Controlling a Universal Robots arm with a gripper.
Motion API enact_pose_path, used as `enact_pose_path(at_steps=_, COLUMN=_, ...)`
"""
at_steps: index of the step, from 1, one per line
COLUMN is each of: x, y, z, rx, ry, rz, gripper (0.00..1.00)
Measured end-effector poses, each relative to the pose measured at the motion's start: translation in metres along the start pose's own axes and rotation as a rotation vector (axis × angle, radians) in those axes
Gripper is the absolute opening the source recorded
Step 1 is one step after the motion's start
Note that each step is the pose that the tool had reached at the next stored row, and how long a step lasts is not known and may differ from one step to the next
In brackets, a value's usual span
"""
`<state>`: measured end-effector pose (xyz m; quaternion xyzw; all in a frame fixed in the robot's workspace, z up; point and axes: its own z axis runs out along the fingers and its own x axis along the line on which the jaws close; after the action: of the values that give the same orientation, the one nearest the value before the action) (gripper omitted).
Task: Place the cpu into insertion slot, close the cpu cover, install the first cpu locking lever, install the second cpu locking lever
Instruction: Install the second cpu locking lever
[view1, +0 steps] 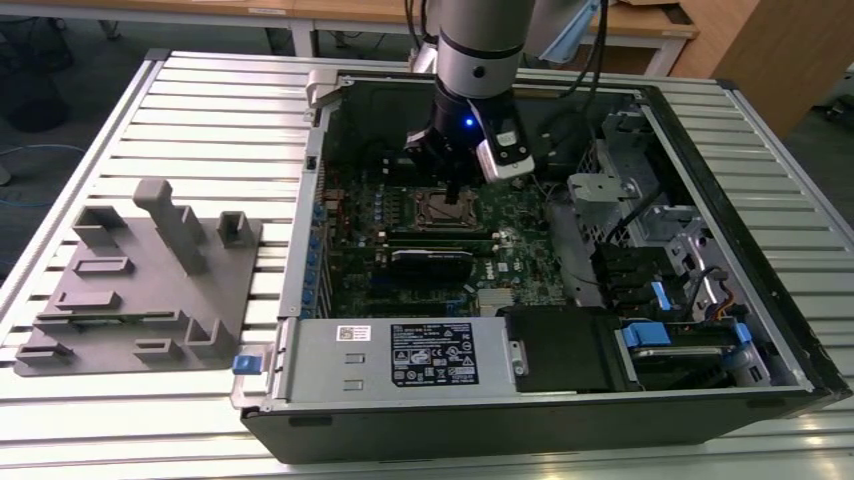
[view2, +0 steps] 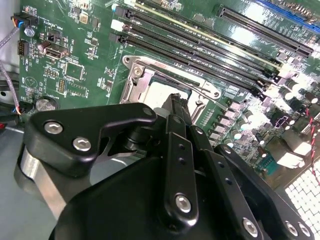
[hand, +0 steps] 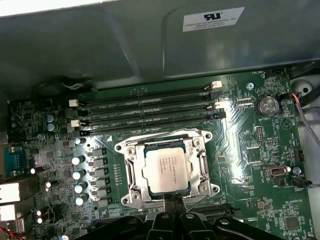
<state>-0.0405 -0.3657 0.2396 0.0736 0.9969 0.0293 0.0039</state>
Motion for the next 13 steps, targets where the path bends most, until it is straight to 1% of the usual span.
enact_pose_path(at_steps=13, x=-0.0006, y=-0.0034, z=-0.0002, rx=0.0001, ry=0.0001, rz=0.000, gripper=0.11)
